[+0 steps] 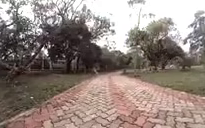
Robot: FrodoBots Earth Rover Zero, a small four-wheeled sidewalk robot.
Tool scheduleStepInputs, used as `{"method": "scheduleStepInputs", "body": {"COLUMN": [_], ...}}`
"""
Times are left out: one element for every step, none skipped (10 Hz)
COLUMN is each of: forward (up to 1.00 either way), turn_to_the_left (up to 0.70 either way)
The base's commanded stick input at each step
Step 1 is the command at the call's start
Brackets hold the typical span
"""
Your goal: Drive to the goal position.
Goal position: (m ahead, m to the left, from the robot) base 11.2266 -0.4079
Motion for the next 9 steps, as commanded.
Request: {"method": "scheduleStepInputs", "body": {"forward": [0.7, 0.7, 0.7, 0.7, 0.7, 0.7, 0.7, 0.7, 0.7], "turn_to_the_left": [0.01, 0.01, 0.01, 0.01, -0.1, -0.27, -0.34, -0.34, -0.34]}}
